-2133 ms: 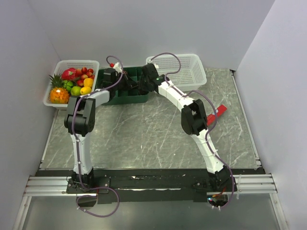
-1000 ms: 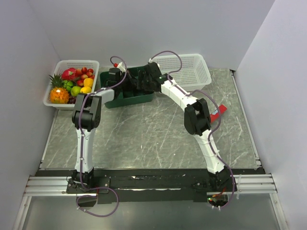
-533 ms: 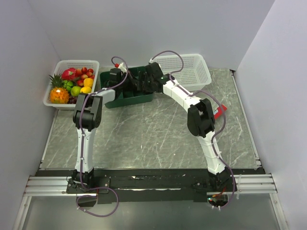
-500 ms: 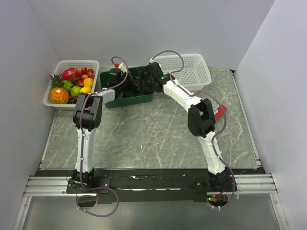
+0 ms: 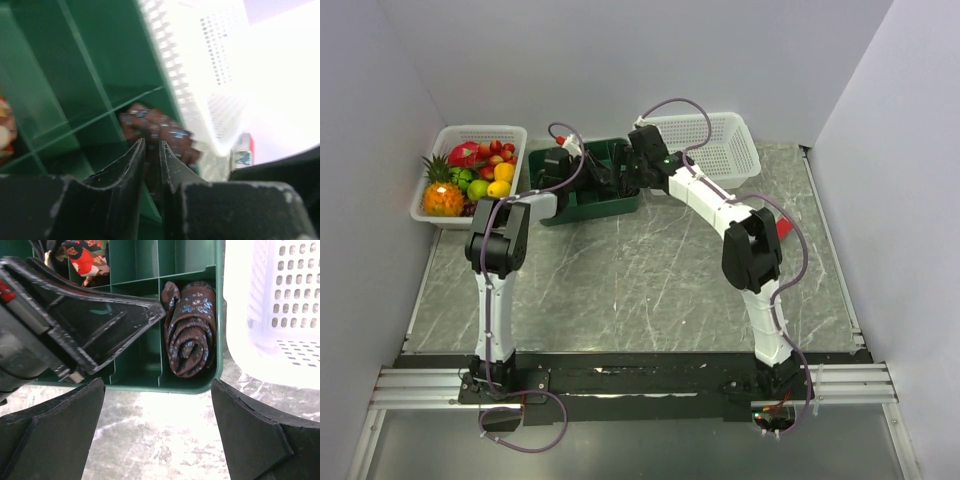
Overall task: Roll the ties
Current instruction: Place the tie in the storage box.
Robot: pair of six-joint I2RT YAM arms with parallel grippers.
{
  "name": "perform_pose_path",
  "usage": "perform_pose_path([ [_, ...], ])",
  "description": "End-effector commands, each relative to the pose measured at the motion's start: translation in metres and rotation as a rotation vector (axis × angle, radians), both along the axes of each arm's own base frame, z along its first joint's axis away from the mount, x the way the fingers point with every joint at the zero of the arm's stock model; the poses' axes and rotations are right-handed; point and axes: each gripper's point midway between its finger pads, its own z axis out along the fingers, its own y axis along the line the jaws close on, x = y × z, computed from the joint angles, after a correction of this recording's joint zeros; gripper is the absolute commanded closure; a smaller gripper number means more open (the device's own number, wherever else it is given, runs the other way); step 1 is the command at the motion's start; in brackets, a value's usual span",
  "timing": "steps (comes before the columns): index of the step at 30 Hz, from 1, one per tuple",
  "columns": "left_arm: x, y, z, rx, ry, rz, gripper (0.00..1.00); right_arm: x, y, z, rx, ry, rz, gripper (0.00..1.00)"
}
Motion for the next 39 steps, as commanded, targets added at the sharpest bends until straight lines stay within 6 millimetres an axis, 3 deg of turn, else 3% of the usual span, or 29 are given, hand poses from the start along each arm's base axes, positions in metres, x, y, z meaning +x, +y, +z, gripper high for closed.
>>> perform_pose_path([
  [1, -0.011, -0.008, 0.087, -0.066, -0.223, -0.056, 0.76, 0.001, -0.013, 0.055, 0.063, -0.104, -0.015, 0.06],
  [6, -0.032, -0.025, 0.094, -0.026, -0.293, -0.14, 0.77, -0.004, -0.026, 0.067, 0.084, -0.12, -0.03, 0.06],
  [9, -0.032, -0.041, 0.08, 0.033, -0.281, -0.183, 0.8, -0.006, -0.032, 0.07, 0.091, -0.123, -0.035, 0.06],
  [13, -0.03, -0.051, 0.057, 0.059, -0.226, -0.208, 0.94, -0.007, -0.042, 0.071, 0.103, -0.112, -0.053, 0.06],
  [15, -0.026, -0.049, 0.046, 0.074, -0.196, -0.19, 0.99, -0.008, -0.047, 0.072, 0.119, -0.112, -0.058, 0.06],
  [22, -0.009, -0.038, 0.02, 0.131, -0.147, -0.089, 0.99, -0.005, -0.064, 0.075, 0.126, -0.116, -0.083, 0.06],
  [26, 0.006, -0.031, 0.016, 0.152, -0.125, -0.031, 0.99, -0.005, -0.071, 0.074, 0.124, -0.117, -0.091, 0.06],
  [28, 0.011, -0.028, 0.001, 0.171, -0.077, -0.016, 0.99, -0.005, -0.072, 0.071, 0.119, -0.111, -0.094, 0.06],
  [29, 0.019, -0.028, 0.008, 0.172, -0.084, -0.003, 0.99, -0.007, -0.07, 0.069, 0.129, -0.102, -0.075, 0.06],
  [30, 0.021, -0.026, -0.005, 0.184, -0.05, -0.001, 0.99, -0.007, -0.07, 0.069, 0.13, -0.1, -0.074, 0.06],
  [32, 0.029, -0.023, -0.003, 0.181, -0.044, 0.02, 0.99, -0.007, -0.071, 0.065, 0.126, -0.093, -0.072, 0.06],
  [39, 0.033, -0.021, -0.026, 0.182, 0.054, 0.04, 0.99, -0.009, -0.073, 0.058, 0.119, -0.074, -0.062, 0.07],
])
